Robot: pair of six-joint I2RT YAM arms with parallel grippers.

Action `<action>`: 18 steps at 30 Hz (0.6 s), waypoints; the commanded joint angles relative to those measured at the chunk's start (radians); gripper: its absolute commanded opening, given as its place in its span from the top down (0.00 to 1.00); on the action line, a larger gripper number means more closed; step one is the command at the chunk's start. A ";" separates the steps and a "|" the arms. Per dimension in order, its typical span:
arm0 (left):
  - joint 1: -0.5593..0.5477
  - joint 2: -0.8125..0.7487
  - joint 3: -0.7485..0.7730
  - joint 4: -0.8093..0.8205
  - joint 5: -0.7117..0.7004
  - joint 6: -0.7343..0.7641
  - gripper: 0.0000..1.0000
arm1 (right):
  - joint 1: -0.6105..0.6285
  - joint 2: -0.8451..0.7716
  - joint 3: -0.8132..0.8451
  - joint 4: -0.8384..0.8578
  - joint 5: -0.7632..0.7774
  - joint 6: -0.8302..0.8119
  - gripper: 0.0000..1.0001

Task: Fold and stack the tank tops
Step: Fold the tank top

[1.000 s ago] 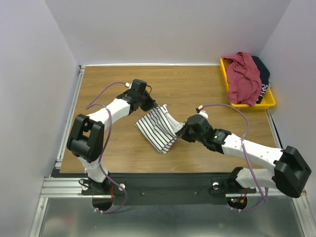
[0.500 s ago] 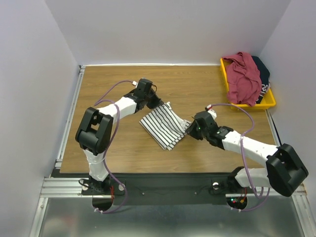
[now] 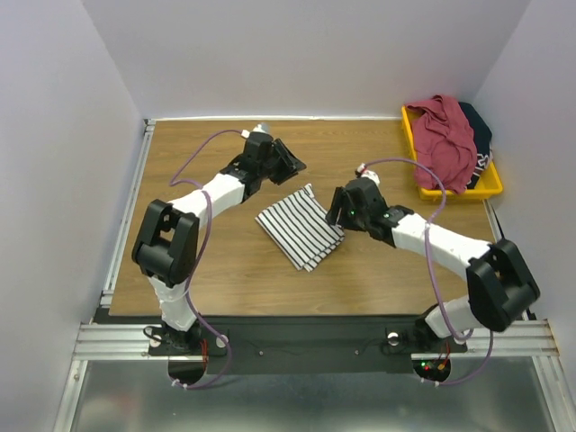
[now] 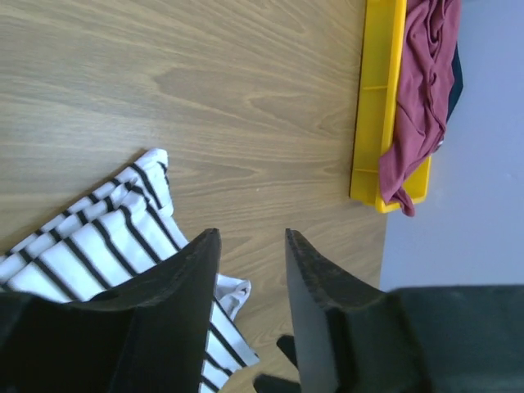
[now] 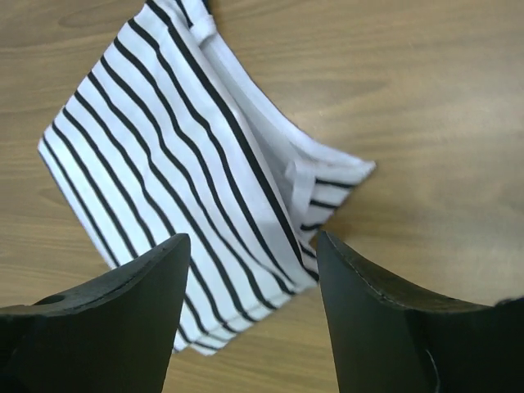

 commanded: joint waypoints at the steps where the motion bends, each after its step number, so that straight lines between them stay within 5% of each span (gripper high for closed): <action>1: 0.012 -0.182 -0.038 -0.148 -0.120 -0.006 0.56 | 0.000 0.123 0.108 0.005 -0.036 -0.228 0.32; 9: 0.010 -0.410 -0.359 -0.135 -0.099 -0.099 0.57 | 0.000 0.305 0.254 0.019 -0.102 -0.371 0.36; 18: -0.016 -0.466 -0.566 -0.047 -0.032 -0.110 0.57 | -0.002 0.441 0.354 0.016 -0.098 -0.389 0.37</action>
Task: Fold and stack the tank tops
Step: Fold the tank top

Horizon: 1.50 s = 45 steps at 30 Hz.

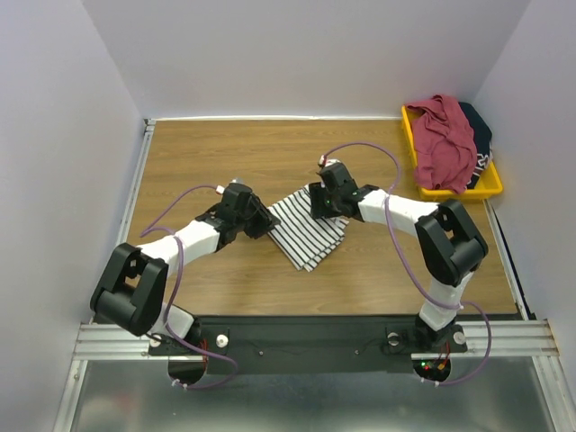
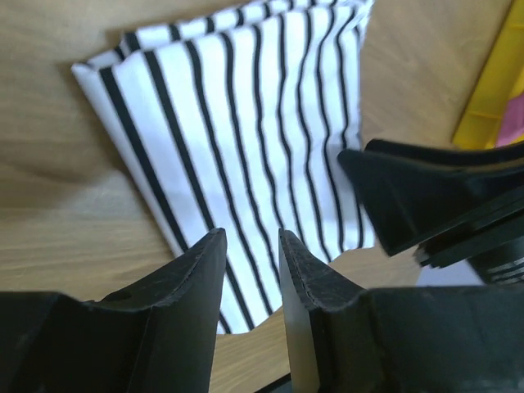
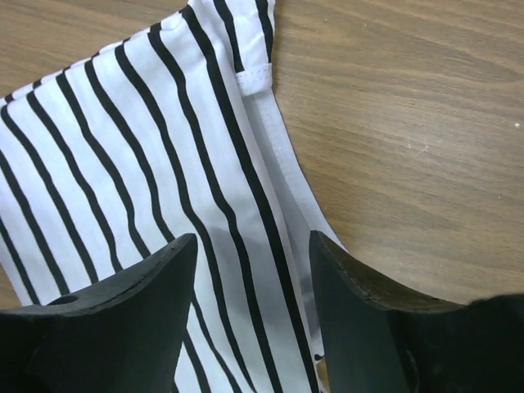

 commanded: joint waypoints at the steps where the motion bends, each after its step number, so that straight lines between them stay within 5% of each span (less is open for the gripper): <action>1: -0.015 -0.049 -0.040 0.070 0.037 -0.010 0.57 | -0.002 0.028 0.033 0.015 -0.017 -0.029 0.40; 3: -0.017 -0.046 -0.063 0.087 0.047 -0.013 0.57 | -0.002 0.041 0.031 0.015 -0.027 -0.027 0.41; 8: -0.020 -0.029 -0.077 0.096 0.061 -0.005 0.58 | -0.003 0.029 0.019 0.015 0.028 -0.009 0.83; 12: -0.023 -0.007 -0.077 0.081 0.058 0.002 0.58 | -0.008 -0.026 -0.010 0.016 0.132 0.037 0.94; 19: -0.023 0.046 -0.070 0.084 0.046 0.009 0.53 | -0.031 0.006 -0.085 0.018 0.180 0.134 0.85; 25: -0.038 0.115 -0.017 0.096 0.087 0.047 0.54 | -0.052 -0.091 -0.151 0.015 0.213 0.175 0.43; 28: -0.056 0.132 0.006 0.098 0.095 0.062 0.54 | -0.052 -0.193 -0.147 -0.005 0.233 0.171 0.37; 36: -0.070 0.145 -0.011 0.057 0.041 0.025 0.57 | -0.048 -0.356 -0.151 -0.099 0.146 0.224 0.47; 40: -0.072 0.149 0.001 0.053 0.035 0.031 0.56 | -0.025 -0.347 -0.199 -0.096 0.060 0.263 0.63; 45: -0.086 0.200 0.052 0.040 0.055 0.062 0.54 | -0.023 -0.302 -0.260 -0.086 0.043 0.290 0.69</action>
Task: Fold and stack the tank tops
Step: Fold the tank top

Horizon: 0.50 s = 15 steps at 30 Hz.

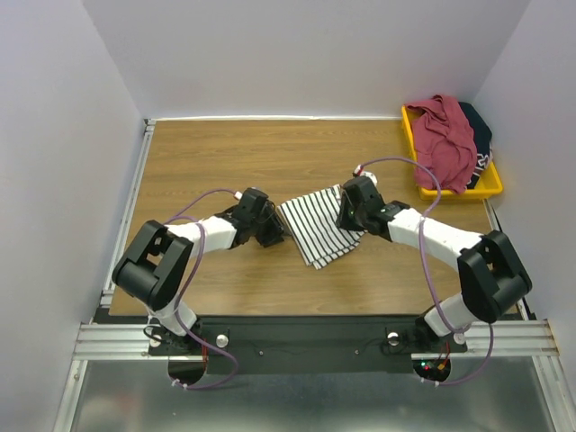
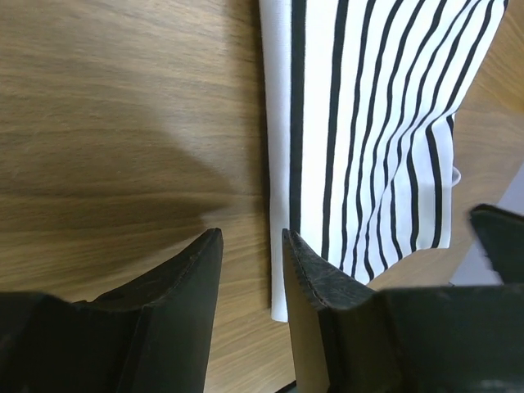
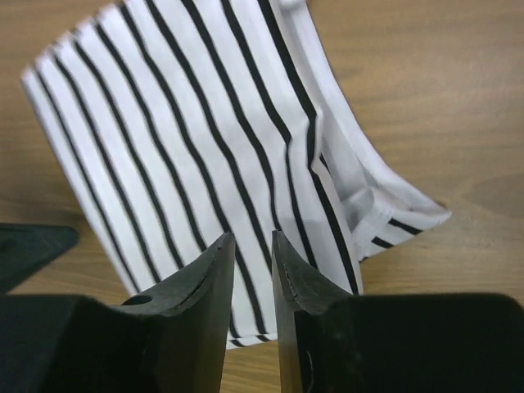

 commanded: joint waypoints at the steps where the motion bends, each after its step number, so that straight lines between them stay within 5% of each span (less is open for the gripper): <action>1: -0.016 0.034 0.056 -0.015 0.000 0.033 0.53 | 0.008 0.028 -0.061 -0.010 -0.026 0.044 0.69; 15: -0.033 0.166 0.093 0.002 -0.002 0.024 0.51 | -0.102 0.080 -0.201 0.016 -0.016 0.061 0.71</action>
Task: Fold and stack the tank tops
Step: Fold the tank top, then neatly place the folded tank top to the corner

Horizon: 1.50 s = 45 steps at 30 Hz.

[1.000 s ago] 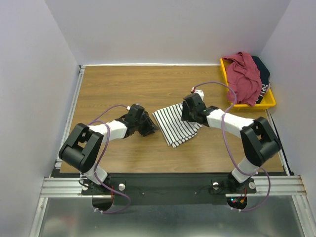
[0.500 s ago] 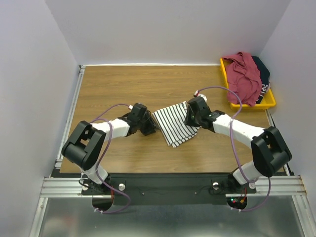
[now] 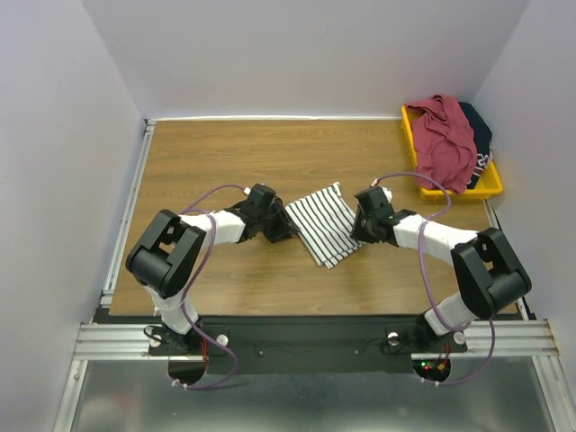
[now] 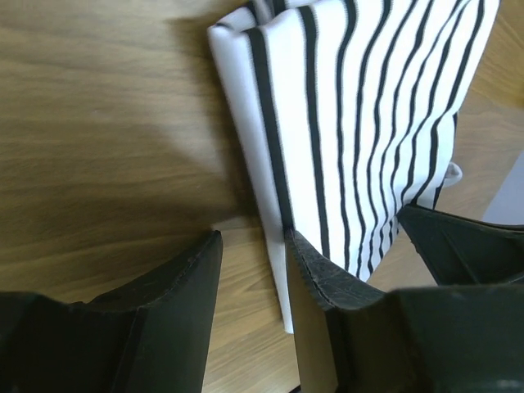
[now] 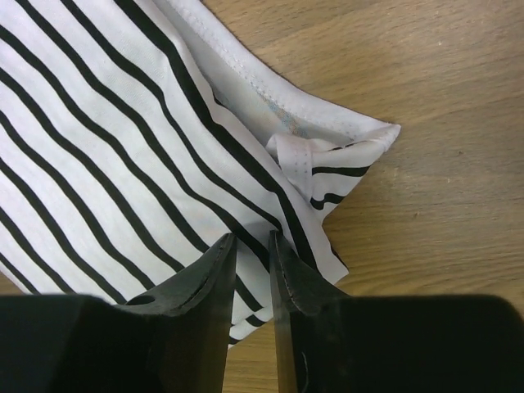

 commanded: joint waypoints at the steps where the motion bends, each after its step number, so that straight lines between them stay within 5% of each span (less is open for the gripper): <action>1: -0.019 0.063 0.020 -0.025 -0.024 0.018 0.50 | -0.013 0.054 -0.032 -0.014 -0.005 -0.005 0.71; 16: -0.033 0.178 0.080 -0.035 -0.050 -0.018 0.51 | -0.023 0.226 0.182 0.009 -0.075 -0.086 0.72; 18: -0.029 0.189 0.108 -0.057 -0.063 -0.021 0.58 | -0.023 0.263 0.239 0.009 -0.088 -0.097 0.69; 23: 0.040 0.204 0.135 -0.057 -0.051 -0.059 1.00 | -0.023 0.328 0.350 0.005 -0.132 -0.142 0.46; 30: 0.229 0.259 0.207 -0.032 -0.007 -0.102 1.00 | -0.022 0.286 0.503 -0.047 -0.160 -0.157 0.27; 37: 0.503 0.308 0.284 -0.005 0.038 -0.096 1.00 | -0.022 0.182 0.500 -0.089 -0.171 -0.145 0.26; 45: 0.554 0.334 0.268 -0.019 0.134 -0.222 1.00 | -0.011 0.073 0.397 -0.089 -0.214 -0.131 0.26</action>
